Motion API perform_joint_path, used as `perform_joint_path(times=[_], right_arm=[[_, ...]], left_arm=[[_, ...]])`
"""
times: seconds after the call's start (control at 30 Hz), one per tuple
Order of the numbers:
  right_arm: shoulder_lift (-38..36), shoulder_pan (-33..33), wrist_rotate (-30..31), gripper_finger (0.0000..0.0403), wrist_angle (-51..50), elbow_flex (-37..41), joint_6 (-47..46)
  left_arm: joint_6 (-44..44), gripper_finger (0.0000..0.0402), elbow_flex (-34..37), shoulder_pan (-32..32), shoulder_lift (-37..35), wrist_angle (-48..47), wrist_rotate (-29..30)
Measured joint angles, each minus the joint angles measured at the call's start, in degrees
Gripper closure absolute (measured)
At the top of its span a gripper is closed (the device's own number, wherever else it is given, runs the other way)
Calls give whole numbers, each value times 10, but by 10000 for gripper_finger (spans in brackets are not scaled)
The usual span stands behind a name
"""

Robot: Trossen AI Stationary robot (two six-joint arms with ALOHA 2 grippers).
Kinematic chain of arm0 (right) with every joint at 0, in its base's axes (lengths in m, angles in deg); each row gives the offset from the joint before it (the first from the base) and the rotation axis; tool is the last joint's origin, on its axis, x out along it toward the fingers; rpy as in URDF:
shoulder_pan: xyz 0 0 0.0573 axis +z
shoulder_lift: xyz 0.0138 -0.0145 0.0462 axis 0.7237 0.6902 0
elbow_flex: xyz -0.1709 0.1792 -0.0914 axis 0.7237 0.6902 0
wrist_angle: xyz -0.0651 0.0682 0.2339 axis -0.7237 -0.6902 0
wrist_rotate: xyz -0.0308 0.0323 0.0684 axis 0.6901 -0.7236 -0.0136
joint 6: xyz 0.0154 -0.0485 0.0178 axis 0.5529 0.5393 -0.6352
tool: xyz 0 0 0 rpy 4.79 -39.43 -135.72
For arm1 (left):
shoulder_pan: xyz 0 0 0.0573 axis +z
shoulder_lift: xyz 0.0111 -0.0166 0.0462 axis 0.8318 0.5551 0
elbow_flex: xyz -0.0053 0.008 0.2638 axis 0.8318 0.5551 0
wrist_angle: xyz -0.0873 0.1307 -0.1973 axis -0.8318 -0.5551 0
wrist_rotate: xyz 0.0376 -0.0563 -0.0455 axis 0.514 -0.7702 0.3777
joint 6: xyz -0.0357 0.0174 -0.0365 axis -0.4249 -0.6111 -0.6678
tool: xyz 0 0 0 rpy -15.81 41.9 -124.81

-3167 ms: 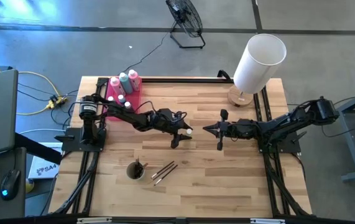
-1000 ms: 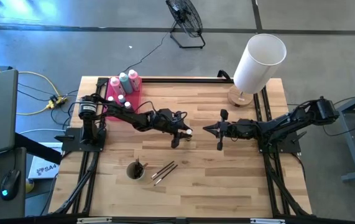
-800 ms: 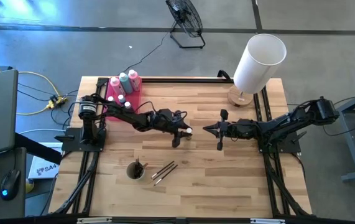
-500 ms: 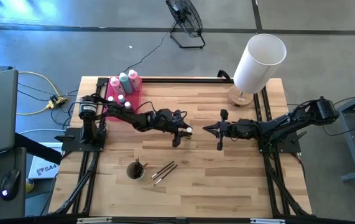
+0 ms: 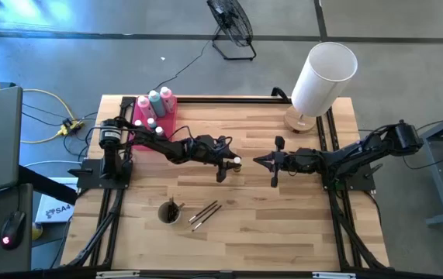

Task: Pick & Place Paint Supplies
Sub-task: Put the small yellow paint bottle into the pink bin

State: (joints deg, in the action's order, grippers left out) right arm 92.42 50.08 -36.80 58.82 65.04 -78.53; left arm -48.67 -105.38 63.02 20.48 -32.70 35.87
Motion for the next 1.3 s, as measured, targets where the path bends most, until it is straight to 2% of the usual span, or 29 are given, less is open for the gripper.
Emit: perform_joint_path(times=[0.27, 0.5, 0.7, 0.87, 1.13, 1.3], right_arm=[[0, 0, 0, 401, 0, 0, 0], [0, 0, 0, 401, 0, 0, 0], [0, 0, 0, 401, -2, 0, 0], [0, 0, 0, 401, -4, 0, 0], [0, 0, 0, 401, -13, 0, 0], [0, 0, 0, 401, -14, 0, 0]], left_arm=[[-28, 271, 0, 2, -2, -4, -1], [-19, 286, 1, 36, -36, -72, -43], [8, 278, 1, 62, -91, -141, -30], [6, 277, 1, 97, -146, -212, -6], [4, 285, 1, 159, -280, -388, 19], [10, 283, 1, 166, -377, -488, 104]])
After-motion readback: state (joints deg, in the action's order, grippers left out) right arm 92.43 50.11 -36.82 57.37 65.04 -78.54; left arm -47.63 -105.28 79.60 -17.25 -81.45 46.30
